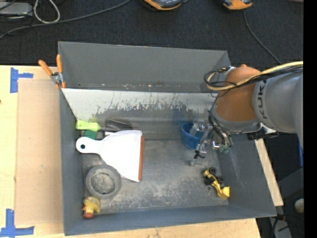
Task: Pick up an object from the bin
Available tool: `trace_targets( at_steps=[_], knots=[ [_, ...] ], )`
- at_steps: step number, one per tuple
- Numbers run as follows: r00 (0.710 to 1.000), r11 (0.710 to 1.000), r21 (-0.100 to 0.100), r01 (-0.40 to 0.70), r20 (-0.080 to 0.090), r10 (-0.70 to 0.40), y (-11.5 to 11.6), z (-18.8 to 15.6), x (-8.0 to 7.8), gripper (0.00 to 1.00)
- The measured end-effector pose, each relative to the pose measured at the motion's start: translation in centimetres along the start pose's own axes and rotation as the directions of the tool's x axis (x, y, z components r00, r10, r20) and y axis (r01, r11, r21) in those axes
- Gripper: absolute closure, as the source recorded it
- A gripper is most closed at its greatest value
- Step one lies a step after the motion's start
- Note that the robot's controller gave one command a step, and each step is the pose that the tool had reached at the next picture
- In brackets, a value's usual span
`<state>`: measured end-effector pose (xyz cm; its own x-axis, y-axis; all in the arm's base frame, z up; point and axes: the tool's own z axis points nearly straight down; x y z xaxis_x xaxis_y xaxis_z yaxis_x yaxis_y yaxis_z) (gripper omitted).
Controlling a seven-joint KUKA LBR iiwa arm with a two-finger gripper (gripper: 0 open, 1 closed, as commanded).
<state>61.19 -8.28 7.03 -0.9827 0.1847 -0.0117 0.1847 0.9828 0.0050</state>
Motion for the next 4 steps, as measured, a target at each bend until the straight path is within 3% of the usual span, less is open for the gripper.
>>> trace_targets(
  at_steps=[1, 2, 3, 4],
  knots=[
    [0.996, 0.996, 0.0, 0.084, 0.007, -0.084, -0.8, -0.6, 1.2, 1.0],
    [0.996, 0.996, 0.0, 0.084, 0.007, -0.084, -0.8, -0.6, 1.2, 1.0],
    [0.996, 0.996, 0.0, 0.085, -0.004, -0.085, -0.8, -4.3, 1.5, 1.0],
    [0.996, 0.996, 0.0, 0.086, 0.005, -0.086, -0.8, -6.2, 1.2, 1.0]
  ],
)
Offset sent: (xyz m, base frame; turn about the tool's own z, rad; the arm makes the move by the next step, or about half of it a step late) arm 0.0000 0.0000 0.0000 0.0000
